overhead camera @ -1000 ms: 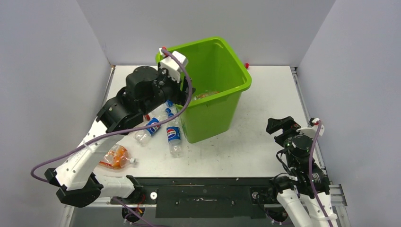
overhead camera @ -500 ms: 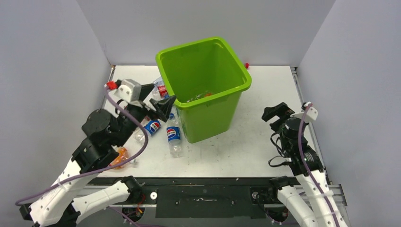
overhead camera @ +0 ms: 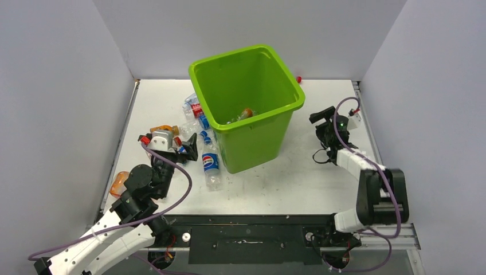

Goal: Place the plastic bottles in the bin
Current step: Pick up the plastic bottle at the center of the board.

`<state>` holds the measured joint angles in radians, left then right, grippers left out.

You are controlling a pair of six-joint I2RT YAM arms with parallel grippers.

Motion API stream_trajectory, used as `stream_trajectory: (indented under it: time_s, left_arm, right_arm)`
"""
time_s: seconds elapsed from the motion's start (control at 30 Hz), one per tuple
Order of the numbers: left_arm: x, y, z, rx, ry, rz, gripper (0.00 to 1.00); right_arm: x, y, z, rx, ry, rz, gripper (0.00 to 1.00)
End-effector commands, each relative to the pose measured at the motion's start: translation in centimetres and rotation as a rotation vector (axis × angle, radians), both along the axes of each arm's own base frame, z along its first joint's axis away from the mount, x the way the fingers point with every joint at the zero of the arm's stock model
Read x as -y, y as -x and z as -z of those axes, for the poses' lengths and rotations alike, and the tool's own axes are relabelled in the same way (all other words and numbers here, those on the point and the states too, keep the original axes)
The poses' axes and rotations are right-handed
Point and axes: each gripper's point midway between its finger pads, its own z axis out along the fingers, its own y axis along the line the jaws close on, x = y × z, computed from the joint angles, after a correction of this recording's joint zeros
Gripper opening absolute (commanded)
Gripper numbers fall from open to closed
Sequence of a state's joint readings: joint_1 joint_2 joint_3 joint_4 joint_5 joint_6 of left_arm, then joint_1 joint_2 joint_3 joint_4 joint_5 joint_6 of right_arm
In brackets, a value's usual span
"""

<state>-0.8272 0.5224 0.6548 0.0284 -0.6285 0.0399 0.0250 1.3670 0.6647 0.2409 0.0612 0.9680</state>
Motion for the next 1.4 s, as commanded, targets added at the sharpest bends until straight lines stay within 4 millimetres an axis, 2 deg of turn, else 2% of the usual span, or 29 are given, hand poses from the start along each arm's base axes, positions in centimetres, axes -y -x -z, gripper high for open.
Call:
stream_trajectory:
  time_s: [0.0, 0.1, 0.2, 0.4, 0.57, 0.7, 0.83, 1.0, 1.27, 1.37]
  left_arm:
    - [-2.7, 0.3, -1.9, 0.103, 0.109, -0.11, 0.91]
    - [-3.7, 0.8, -2.3, 0.129, 0.108, -0.13, 0.91]
    - [-4.7, 1.2, -2.1, 0.122, 0.098, -0.159, 0.91]
    - [-5.5, 1.0, 1.4, 0.071, 0.086, -0.216, 0.91]
    - [-5.7, 0.4, 2.2, 0.071, 0.076, -0.261, 0.91]
    - [-5.9, -0.2, 3.1, 0.057, 0.054, -0.299, 0.91]
    - [-6.2, -0.6, 3.5, 0.053, 0.046, -0.321, 0.91]
    - [-6.0, -1.0, 3.9, 0.037, 0.037, -0.32, 0.91]
    - [-6.0, -1.1, 3.9, 0.033, 0.036, -0.319, 0.91]
    - [-6.0, -1.1, 3.9, 0.034, 0.032, -0.32, 0.91]
  right_arm:
    - [-2.4, -6.0, -3.4, 0.206, -0.161, -0.083, 0.91]
    - [-3.8, -8.1, -2.5, 0.212, -0.177, -0.127, 0.92]
    - [-5.0, -10.0, -0.6, 0.179, -0.205, -0.168, 0.92]
    - [-6.7, -13.8, 2.5, 0.168, -0.282, -0.223, 0.93]
    - [-7.6, -17.2, 2.8, 0.208, -0.334, -0.235, 0.94]
    - [-9.5, -19.1, 3.1, 0.212, -0.361, -0.263, 0.95]
    - [-12.6, -19.4, 3.3, 0.208, -0.395, -0.303, 0.96]
    - [-15.7, -18.6, 4.8, 0.164, -0.416, -0.335, 0.96]
    - [-16.6, -18.5, 7.8, 0.101, -0.483, -0.288, 0.99]
    - [-16.4, -18.6, 8.9, 0.099, -0.521, -0.252, 0.94]
